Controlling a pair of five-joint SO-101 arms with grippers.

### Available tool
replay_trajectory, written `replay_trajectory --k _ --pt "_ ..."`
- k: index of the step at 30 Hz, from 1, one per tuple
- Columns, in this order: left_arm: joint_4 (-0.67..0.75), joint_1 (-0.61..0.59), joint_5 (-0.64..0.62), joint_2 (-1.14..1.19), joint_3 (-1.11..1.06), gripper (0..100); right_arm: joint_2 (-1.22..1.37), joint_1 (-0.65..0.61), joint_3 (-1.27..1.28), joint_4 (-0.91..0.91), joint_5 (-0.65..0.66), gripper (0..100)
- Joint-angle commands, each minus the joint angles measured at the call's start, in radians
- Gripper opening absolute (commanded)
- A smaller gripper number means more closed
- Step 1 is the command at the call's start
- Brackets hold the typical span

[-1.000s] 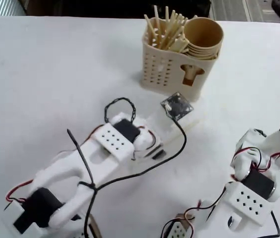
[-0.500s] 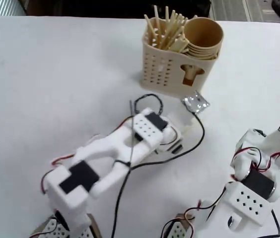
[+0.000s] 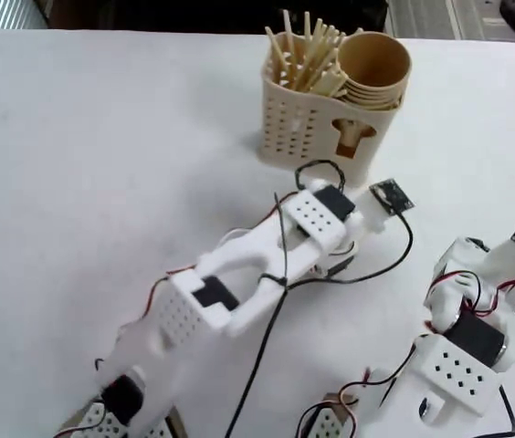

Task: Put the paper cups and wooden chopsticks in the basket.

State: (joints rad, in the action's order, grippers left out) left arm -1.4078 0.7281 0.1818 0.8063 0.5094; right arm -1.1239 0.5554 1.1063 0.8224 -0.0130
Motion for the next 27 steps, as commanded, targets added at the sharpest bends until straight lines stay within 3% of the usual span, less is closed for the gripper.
replay_trajectory --k 1,8,17,27 --pt "-0.137 -0.004 0.025 0.093 0.201 2 -0.027 0.012 -0.005 -0.015 0.011 2.1" --pt "-0.334 -0.004 0.026 0.131 0.417 2 -0.027 0.012 -0.005 -0.015 0.011 2.1" --pt "-0.376 -0.002 0.026 0.107 0.480 2 -0.027 0.012 -0.003 -0.013 0.012 2.1" --pt "-0.376 -0.008 0.023 -0.328 0.319 2 -0.024 0.012 -0.003 -0.013 0.012 2.0"
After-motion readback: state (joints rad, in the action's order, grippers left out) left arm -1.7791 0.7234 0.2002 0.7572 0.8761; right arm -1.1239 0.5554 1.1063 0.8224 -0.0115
